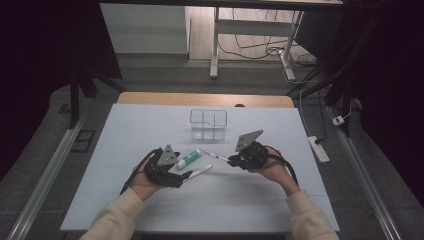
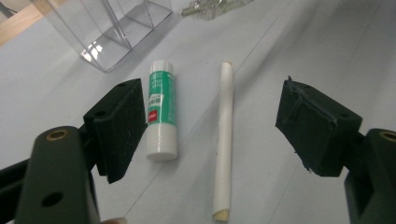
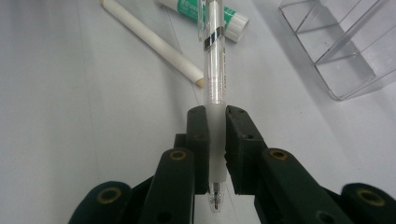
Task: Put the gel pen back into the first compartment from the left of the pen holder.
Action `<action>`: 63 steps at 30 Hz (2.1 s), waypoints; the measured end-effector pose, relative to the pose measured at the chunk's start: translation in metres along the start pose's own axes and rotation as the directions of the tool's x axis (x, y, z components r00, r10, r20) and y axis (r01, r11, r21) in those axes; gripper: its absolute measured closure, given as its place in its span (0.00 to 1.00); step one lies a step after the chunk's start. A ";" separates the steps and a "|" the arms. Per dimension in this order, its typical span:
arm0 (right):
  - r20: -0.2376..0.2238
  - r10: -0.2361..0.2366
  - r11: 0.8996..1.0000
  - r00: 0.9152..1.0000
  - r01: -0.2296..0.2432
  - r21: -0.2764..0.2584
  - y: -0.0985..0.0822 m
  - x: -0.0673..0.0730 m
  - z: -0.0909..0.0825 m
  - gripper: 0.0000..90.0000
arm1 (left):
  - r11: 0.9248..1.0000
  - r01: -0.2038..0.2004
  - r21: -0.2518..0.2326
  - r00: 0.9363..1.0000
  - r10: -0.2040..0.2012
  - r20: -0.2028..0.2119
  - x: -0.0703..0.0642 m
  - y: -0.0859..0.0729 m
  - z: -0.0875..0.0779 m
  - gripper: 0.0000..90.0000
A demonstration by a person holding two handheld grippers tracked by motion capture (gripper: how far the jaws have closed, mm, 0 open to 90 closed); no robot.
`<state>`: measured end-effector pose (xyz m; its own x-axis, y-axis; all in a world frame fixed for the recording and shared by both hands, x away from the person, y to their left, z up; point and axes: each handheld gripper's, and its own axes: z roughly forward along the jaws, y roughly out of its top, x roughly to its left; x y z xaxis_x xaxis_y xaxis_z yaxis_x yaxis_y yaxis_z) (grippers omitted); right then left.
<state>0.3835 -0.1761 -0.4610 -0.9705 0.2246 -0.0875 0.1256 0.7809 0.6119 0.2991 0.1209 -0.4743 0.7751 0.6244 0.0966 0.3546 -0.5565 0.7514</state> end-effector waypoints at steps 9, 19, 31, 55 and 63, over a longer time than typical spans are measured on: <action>0.001 0.002 1.000 1.000 -0.002 0.000 0.000 0.000 0.001 0.88 | 1.000 -0.024 0.006 1.000 0.024 0.011 -0.001 0.012 0.007 0.27; -0.003 0.002 1.000 1.000 -0.002 0.003 0.000 0.000 0.002 0.88 | 0.999 -0.028 0.025 0.999 0.027 0.029 0.002 0.017 0.017 0.27; -0.003 -0.002 1.000 1.000 0.002 0.006 0.001 0.000 0.004 0.88 | 0.999 -0.030 0.039 0.999 0.028 0.041 0.004 0.022 0.025 0.27; -0.019 -0.018 1.000 1.000 0.018 0.011 0.005 0.005 0.011 0.88 | 0.996 -0.081 0.041 0.996 0.079 0.045 -0.004 0.036 0.034 0.27; -0.031 -0.026 1.000 0.999 0.026 0.008 0.006 0.007 0.013 0.88 | 0.991 -0.124 0.046 0.992 0.122 0.032 -0.011 0.043 0.039 0.26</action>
<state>0.3801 -0.1622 -0.4684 -0.9793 0.1863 -0.0792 0.1018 0.7914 0.6027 0.3265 0.0686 -0.4684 0.8290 0.5337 0.1671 0.2795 -0.6542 0.7028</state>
